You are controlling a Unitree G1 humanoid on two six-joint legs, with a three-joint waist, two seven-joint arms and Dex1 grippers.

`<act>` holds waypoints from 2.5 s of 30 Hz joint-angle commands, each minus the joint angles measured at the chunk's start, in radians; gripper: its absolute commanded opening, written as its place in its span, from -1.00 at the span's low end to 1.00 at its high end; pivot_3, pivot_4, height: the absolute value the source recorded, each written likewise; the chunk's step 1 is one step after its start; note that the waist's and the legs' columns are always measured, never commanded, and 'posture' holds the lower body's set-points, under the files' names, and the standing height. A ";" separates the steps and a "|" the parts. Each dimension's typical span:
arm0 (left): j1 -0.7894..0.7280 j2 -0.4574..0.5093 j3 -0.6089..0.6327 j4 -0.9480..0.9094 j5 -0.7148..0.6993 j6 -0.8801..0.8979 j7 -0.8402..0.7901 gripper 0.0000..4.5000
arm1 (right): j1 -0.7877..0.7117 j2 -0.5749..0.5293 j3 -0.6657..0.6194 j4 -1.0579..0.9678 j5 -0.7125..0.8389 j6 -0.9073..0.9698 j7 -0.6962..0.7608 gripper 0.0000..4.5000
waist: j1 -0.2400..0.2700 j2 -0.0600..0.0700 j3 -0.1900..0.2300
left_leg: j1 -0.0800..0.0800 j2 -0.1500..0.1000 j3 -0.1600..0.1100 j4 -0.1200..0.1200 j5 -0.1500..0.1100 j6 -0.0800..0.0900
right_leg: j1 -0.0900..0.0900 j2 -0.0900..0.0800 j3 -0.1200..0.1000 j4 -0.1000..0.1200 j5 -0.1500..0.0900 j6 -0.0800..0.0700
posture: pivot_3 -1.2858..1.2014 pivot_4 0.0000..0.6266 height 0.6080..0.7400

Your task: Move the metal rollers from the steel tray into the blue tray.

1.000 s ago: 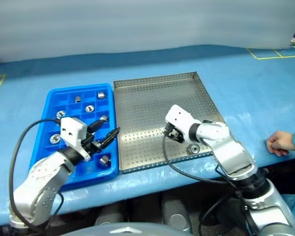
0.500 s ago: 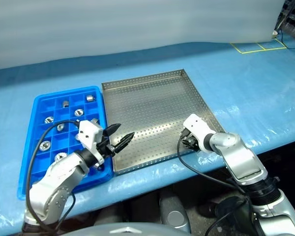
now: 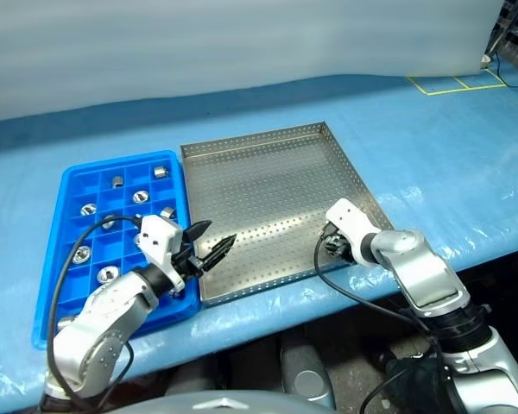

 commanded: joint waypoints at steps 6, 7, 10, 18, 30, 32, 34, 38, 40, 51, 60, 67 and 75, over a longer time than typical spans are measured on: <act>-0.026 0.026 0.145 -0.037 0.036 0.008 0.096 0.55 | -0.048 0.131 -0.053 -0.127 0.071 -0.055 -0.027 -0.20 | -0.011 0.001 0.000 | 0.000 0.001 0.001 0.000 0.000 0.000 | -0.001 0.001 0.001 0.001 0.000 0.001 | -0.11 -0.52 1.00; -0.032 0.027 0.175 -0.038 0.046 0.023 0.125 0.55 | -0.057 0.161 -0.054 -0.146 0.082 -0.066 -0.031 -0.20 | -0.013 0.001 0.001 | 0.000 0.002 0.000 0.000 0.000 0.000 | -0.001 0.002 0.001 0.001 0.001 0.001 | -0.11 -0.52 1.00; -0.040 0.046 0.270 -0.048 0.078 0.064 0.192 0.55 | -0.083 0.269 -0.021 -0.179 0.098 -0.108 -0.063 -0.20 | -0.011 0.001 0.001 | 0.001 0.004 -0.001 0.000 0.000 0.000 | -0.001 0.005 0.001 0.002 0.004 0.006 | -0.08 -0.52 1.00; -0.033 0.092 0.440 -0.138 0.096 0.194 0.274 0.55 | -0.180 0.457 0.169 -0.153 0.146 -0.144 -0.033 -0.20 | 0.027 0.000 0.001 | -0.003 0.003 -0.003 -0.002 0.000 0.000 | -0.003 0.000 -0.001 0.001 0.006 0.002 | -0.02 -0.52 1.00; 0.008 0.070 0.472 -0.167 0.123 0.251 0.311 0.55 | -0.191 0.621 0.372 -0.032 0.134 -0.213 -0.028 -0.20 | 0.106 0.000 0.000 | -0.003 0.004 -0.004 -0.002 0.000 0.000 | -0.002 -0.002 -0.005 0.000 0.006 0.000 | 0.03 -0.52 1.00; 0.019 0.060 0.477 -0.164 0.125 0.256 0.316 0.55 | -0.190 0.638 0.402 -0.006 0.128 -0.218 -0.028 -0.20 | 0.112 0.000 0.000 | -0.002 0.004 -0.005 -0.002 0.000 -0.001 | -0.002 -0.002 -0.005 0.001 0.006 0.000 | 0.03 -0.52 1.00; 0.021 0.056 0.476 -0.161 0.127 0.258 0.317 0.55 | -0.189 0.649 0.424 0.018 0.123 -0.219 -0.025 -0.20 | 0.114 -0.001 0.000 | -0.001 0.003 -0.005 -0.002 0.000 -0.001 | -0.002 -0.002 -0.007 0.001 0.005 -0.001 | 0.03 -0.52 1.00; 0.015 0.051 0.471 -0.159 0.129 0.264 0.314 0.55 | -0.186 0.666 0.441 0.060 0.126 -0.239 -0.010 -0.20 | 0.117 -0.001 0.000 | -0.002 0.003 -0.006 -0.002 0.001 -0.002 | -0.001 -0.002 -0.010 0.001 0.001 -0.008 | 0.03 -0.52 1.00; 0.013 0.049 0.465 -0.156 0.130 0.266 0.316 0.55 | -0.190 0.682 0.443 0.110 0.114 -0.261 -0.019 -0.20 | 0.118 -0.001 0.000 | -0.001 0.003 -0.007 -0.002 0.001 -0.002 | -0.001 -0.002 -0.011 0.001 0.001 -0.008 | 0.03 -0.52 1.00; 0.009 0.052 0.451 -0.145 0.132 0.271 0.309 0.55 | -0.180 0.704 0.430 0.125 0.091 -0.321 -0.022 0.92 | 0.119 -0.001 0.000 | -0.002 0.003 -0.009 -0.002 0.001 -0.002 | -0.001 -0.002 -0.013 0.001 0.001 -0.009 | 0.03 -0.52 1.00; 0.040 0.099 0.422 -0.152 0.102 0.268 0.215 0.55 | -0.156 0.569 0.269 -0.047 0.107 -0.260 -0.044 0.92 | 0.120 -0.001 0.000 | -0.002 0.003 -0.009 -0.002 0.001 -0.003 | -0.001 -0.003 -0.013 0.001 0.001 -0.009 | 0.02 -0.52 1.00; 0.034 0.108 0.398 -0.117 0.110 0.244 0.184 0.55 | -0.032 0.348 0.162 -0.230 0.095 -0.170 -0.071 0.92 | 0.114 -0.001 0.000 | -0.003 0.002 -0.008 -0.003 0.001 -0.003 | -0.001 -0.004 -0.013 0.001 0.000 -0.011 | -0.03 -0.52 1.00; -0.013 0.118 0.366 -0.062 0.114 0.225 0.162 0.55 | 0.049 0.287 0.086 -0.233 0.070 -0.123 -0.162 0.92 | 0.100 -0.001 0.000 | -0.001 0.002 -0.005 -0.002 0.001 -0.003 | -0.001 -0.001 -0.013 0.002 -0.003 -0.007 | -0.07 -0.52 1.00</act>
